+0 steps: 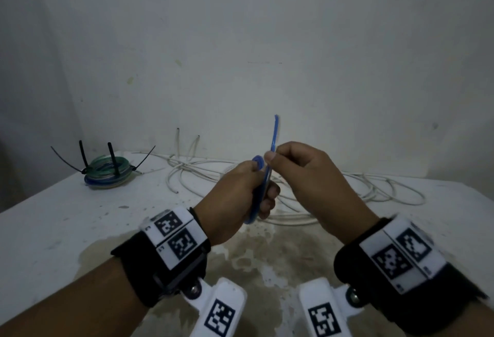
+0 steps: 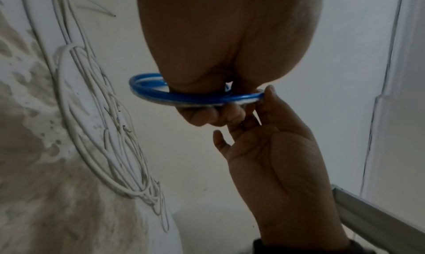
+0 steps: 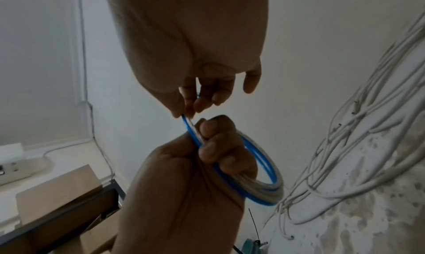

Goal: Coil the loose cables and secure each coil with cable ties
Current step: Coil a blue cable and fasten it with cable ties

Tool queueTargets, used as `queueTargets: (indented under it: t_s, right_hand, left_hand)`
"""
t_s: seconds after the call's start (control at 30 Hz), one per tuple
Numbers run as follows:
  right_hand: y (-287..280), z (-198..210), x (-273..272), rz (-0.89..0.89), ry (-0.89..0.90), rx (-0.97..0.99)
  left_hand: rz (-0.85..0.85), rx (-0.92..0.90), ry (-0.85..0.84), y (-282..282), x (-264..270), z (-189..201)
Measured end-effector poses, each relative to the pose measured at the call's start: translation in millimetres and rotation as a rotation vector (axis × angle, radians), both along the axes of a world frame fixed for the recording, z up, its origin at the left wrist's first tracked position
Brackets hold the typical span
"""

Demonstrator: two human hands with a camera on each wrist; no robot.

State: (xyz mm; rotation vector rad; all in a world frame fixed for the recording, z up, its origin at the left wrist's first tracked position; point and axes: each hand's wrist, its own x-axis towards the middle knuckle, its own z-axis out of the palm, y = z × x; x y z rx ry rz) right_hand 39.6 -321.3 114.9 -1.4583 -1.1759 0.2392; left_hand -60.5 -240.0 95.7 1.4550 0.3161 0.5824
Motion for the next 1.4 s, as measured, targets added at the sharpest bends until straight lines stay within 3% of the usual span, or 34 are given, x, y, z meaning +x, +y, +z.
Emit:
queueTargets:
  t_s: [0.17, 0.3, 0.37, 0.47, 0.57, 0.6, 0.7, 0.83, 0.9, 1.07, 1.17, 1.23, 1.4]
  right_hand:
    - [3, 3, 8, -0.047, -0.036, -0.081]
    - [2, 2, 9, -0.076, -0.021, -0.102]
    - [3, -1, 10, -0.14, -0.122, -0.111]
    - [3, -7, 19, -0.373, -0.392, -0.059]
    - [-1, -9, 29, -0.316, -0.598, 0.027]
    - [-4, -9, 31, -0.233, -0.584, 0.004]
    - [-14, -10, 33, -0.001, -0.316, -0.092]
    - [-24, -18, 31, 0.148, 0.163, 0.037]
    - [-30, -23, 30, 0.164, 0.273, 0.066]
    - [-53, -34, 43, 0.011, 0.234, 0.022]
    - [-76, -38, 54, -0.147, -0.037, -0.131]
    - [-90, -40, 55, -0.182, -0.221, -0.248]
    - [-121, -56, 66, -0.33, -0.067, -0.223]
  left_hand:
    - [-0.055, -0.084, -0.025, -4, 2, -8]
    - [-0.07, 0.01, 0.023, -3, 2, -7]
    - [-0.063, 0.041, 0.038, -1, 2, -7]
    - [-0.041, 0.015, 0.045, 5, -1, -9]
    - [-0.101, -0.116, 0.01, 13, -4, -8]
    - [-0.131, -0.164, -0.014, 16, -4, -7]
    - [-0.223, -0.268, -0.093, 18, -4, -2]
    - [-0.295, -0.375, -0.16, 11, 7, -3]
    - [-0.29, -0.42, -0.187, 7, 15, -7]
    - [-0.281, -0.392, -0.079, -12, 38, -23]
    - [-0.152, -0.128, 0.065, -25, 55, -37]
    - [-0.105, 0.034, 0.066, -36, 65, -41]
    - [-0.211, 0.125, 0.054, -76, 93, -46]
